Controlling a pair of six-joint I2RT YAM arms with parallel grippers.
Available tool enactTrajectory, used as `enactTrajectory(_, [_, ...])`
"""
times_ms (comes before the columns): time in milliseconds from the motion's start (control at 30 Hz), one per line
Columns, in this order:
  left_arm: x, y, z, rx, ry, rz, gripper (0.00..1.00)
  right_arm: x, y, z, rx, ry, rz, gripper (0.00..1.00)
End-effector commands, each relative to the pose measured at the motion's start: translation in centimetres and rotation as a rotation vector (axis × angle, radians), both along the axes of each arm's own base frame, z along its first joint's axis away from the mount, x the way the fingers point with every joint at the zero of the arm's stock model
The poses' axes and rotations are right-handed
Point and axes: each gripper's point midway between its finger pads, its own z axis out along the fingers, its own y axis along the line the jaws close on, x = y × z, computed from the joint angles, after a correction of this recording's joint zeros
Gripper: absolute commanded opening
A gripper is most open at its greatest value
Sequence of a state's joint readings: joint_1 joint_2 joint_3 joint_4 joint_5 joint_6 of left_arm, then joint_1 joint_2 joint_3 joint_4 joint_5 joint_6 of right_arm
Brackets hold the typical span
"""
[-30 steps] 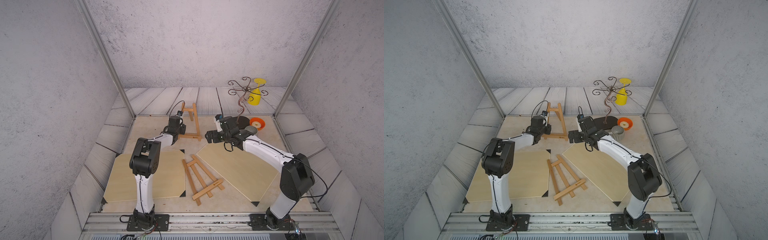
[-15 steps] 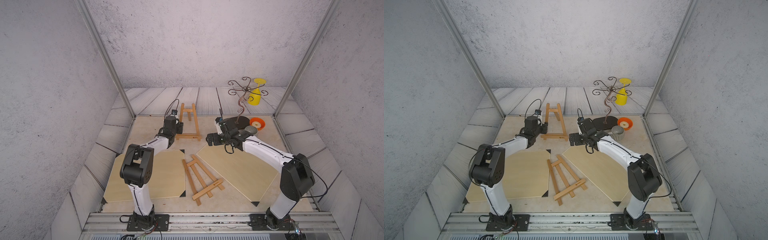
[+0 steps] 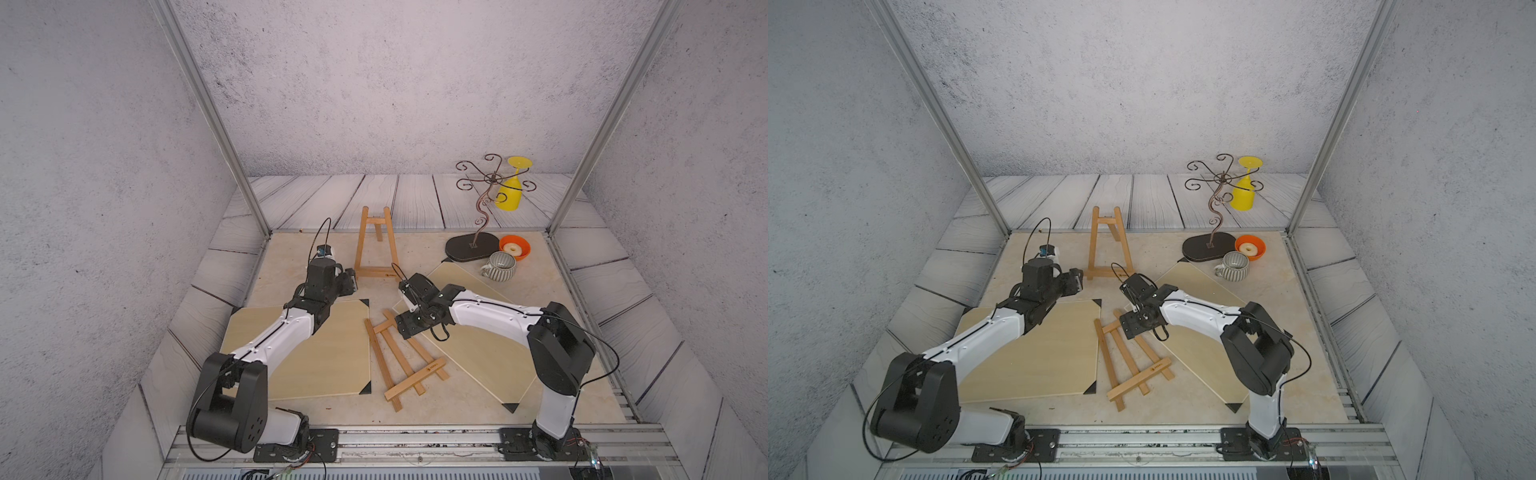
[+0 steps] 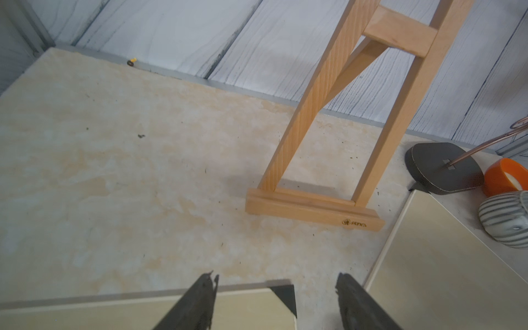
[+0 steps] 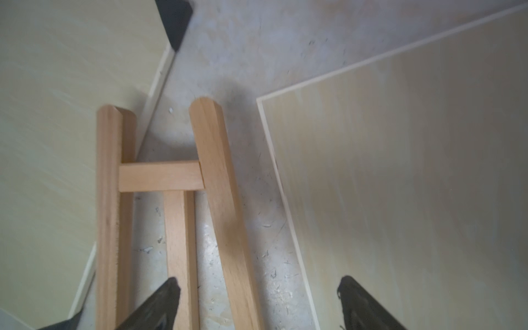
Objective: Assemble the easel
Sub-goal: Move the easel to the center of the board, then move the easel to the drawing board.
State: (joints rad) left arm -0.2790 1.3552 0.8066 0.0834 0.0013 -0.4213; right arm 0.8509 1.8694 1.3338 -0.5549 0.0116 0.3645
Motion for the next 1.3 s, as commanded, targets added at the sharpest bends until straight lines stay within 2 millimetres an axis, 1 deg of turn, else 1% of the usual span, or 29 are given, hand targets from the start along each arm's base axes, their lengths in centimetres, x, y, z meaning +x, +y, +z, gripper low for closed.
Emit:
enactTrajectory(0, [-2.4,0.1,-1.2,-0.045,0.093,0.003,0.73,-1.0,-0.1,-2.2,-0.065,0.037,0.022,0.81])
enactTrajectory(167, [-4.2,0.2,-1.3,-0.07,0.11,-0.004,0.74,-1.1,-0.1,-3.6,-0.121,0.026,0.026,0.7])
enactTrajectory(200, [-4.5,0.1,-1.3,-0.076,0.112,-0.009,0.74,-1.2,0.0,-3.8,-0.124,0.024,0.028,0.66])
enactTrajectory(300, [-5.0,0.6,-1.2,-0.088,0.104,0.017,0.75,-1.6,-0.1,-4.7,-0.135,0.034,0.033,0.58])
enactTrajectory(367, [-5.2,0.4,-1.2,-0.094,0.096,0.006,0.76,-1.8,-0.3,-5.1,-0.148,0.036,0.033,0.52])
enactTrajectory(467, [-5.5,0.6,-1.6,-0.086,0.112,0.012,0.76,-1.9,-0.8,-5.1,-0.159,0.025,0.023,0.4])
enactTrajectory(533, [-5.6,0.6,-1.7,-0.092,0.113,0.011,0.76,-2.0,-0.9,-4.9,-0.153,0.019,0.023,0.37])
enactTrajectory(600, [-5.7,0.7,-1.8,-0.09,0.11,0.015,0.76,-2.1,-1.0,-5.0,-0.154,0.024,0.031,0.31])
enactTrajectory(633, [-5.8,0.8,-1.8,-0.088,0.111,0.017,0.76,-2.2,-1.0,-5.1,-0.156,0.025,0.034,0.3])
enactTrajectory(767, [-6.0,1.3,-1.4,-0.079,0.094,0.035,0.76,-2.3,-1.5,-4.5,-0.15,-0.002,0.041,0.23])
enactTrajectory(833, [-6.1,1.5,-1.1,-0.069,0.087,0.039,0.76,-2.1,-2.3,-3.7,-0.172,-0.032,0.027,0.2])
enactTrajectory(900, [-6.2,2.2,-0.9,-0.057,0.088,0.067,0.77,-1.9,-3.3,-2.8,-0.196,-0.065,0.015,0.18])
enactTrajectory(1000, [-6.2,3.1,-0.7,-0.056,0.09,0.091,0.77,-1.4,-5.3,-1.5,-0.243,-0.113,-0.033,0.15])
enactTrajectory(1167, [-6.5,5.2,-1.1,-0.046,0.111,0.158,0.78,-1.0,-9.5,-1.0,-0.264,-0.091,-0.141,0.15])
enactTrajectory(1267, [-6.7,6.9,-1.3,-0.039,0.124,0.219,0.79,-0.5,-12.2,-1.4,-0.298,-0.063,-0.203,0.16])
